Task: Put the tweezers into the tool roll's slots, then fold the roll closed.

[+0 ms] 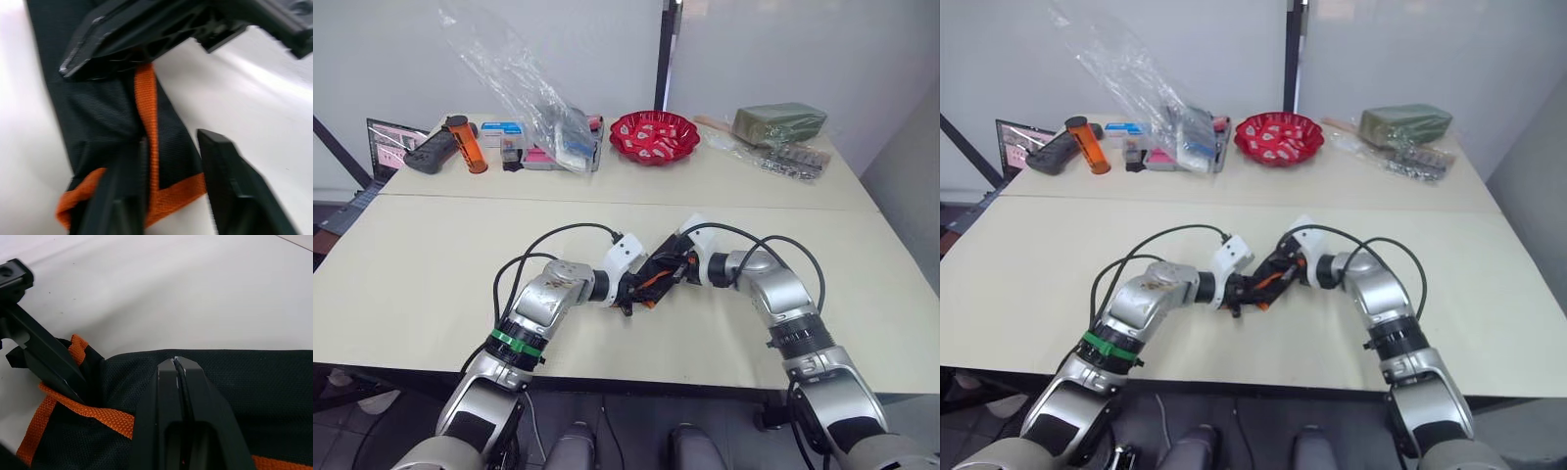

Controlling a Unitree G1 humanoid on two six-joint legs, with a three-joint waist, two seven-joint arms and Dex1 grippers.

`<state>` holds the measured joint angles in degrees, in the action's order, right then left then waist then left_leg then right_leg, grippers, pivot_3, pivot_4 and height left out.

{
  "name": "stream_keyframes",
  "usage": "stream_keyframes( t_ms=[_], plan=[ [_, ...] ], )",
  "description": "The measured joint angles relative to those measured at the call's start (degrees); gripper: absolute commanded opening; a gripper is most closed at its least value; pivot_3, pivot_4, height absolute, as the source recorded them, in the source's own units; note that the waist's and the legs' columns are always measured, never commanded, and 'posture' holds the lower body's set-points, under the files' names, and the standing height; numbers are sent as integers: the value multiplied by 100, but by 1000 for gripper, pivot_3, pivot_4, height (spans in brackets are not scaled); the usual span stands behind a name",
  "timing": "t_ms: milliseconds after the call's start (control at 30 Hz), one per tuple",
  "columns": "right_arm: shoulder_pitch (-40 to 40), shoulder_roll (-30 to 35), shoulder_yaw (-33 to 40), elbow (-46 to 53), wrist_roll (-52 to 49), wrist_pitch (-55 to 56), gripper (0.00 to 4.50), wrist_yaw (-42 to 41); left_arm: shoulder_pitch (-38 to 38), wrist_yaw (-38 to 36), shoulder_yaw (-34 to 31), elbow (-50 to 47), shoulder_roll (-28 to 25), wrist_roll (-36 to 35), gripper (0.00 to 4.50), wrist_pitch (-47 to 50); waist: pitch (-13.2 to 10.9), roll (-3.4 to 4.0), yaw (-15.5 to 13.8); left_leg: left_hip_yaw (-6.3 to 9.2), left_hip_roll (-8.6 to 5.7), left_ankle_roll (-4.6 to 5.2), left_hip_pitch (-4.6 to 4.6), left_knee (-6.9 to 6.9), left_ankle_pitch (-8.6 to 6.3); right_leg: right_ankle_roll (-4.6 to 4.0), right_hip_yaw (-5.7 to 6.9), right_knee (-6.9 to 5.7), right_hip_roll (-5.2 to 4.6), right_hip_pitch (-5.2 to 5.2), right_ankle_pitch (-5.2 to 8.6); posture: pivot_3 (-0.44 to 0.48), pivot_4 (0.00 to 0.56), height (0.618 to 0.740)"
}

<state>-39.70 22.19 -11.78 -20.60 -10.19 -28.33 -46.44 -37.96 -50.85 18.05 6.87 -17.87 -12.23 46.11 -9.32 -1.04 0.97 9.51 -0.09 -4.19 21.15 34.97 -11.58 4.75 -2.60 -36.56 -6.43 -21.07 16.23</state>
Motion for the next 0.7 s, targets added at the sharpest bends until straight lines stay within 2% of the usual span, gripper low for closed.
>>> stream_keyframes(
  t_ms=[133, 233, 333, 367, 667, 700],
  plan=[
    [-31, -5, -59, -46, 1, 70, 0, -8, -28, -350, -289, -200, -461, -425, 4215, 319, 0, 0, 66, 1, 1, 0, 1, -7, 0, -2, 0, -10, 0, -10, 4, 0, 150, 740],
    [-28, 17, -51, -72, 1, 74, 0, -12, -14, -388, -711, -337, -816, -606, 4215, 364, -1, 0, 57, 1, 0, 0, 4, -8, 0, -2, 0, -7, -1, -11, 5, 0, 150, 740],
    [-19, 61, -40, -72, 1, 73, 0, -21, 80, -373, -926, -451, -952, -612, 3397, 213, -1, 0, 8, 1, 0, 0, 5, -8, 0, -2, 0, 1, -1, -9, 5, 0, 150, 740],
    [-18, 65, -38, -72, 1, 72, 0, -22, 150, -373, -921, -456, -932, -611, 2974, 98, -1, 0, -3, 1, 0, 0, 6, -8, 0, -2, 0, 2, -1, -9, 4, 0, 150, 740],
    [75, 85, 17, 42, 0, 65, 0, -20, 181, -357, -800, 372, -373, -474, 32, -1070, -1, -1, -27, 0, -1, 0, 13, -8, 0, -2, 1, 10, -1, -10, 4, 0, 150, 740],
    [81, 86, 21, 56, 0, 64, 0, -17, 147, -358, -790, 454, -308, -464, 32, -1143, -1, -1, -25, 0, -1, 0, 14, -8, 0, -2, 1, 14, -1, -10, 4, 0, 150, 740]
  ],
)
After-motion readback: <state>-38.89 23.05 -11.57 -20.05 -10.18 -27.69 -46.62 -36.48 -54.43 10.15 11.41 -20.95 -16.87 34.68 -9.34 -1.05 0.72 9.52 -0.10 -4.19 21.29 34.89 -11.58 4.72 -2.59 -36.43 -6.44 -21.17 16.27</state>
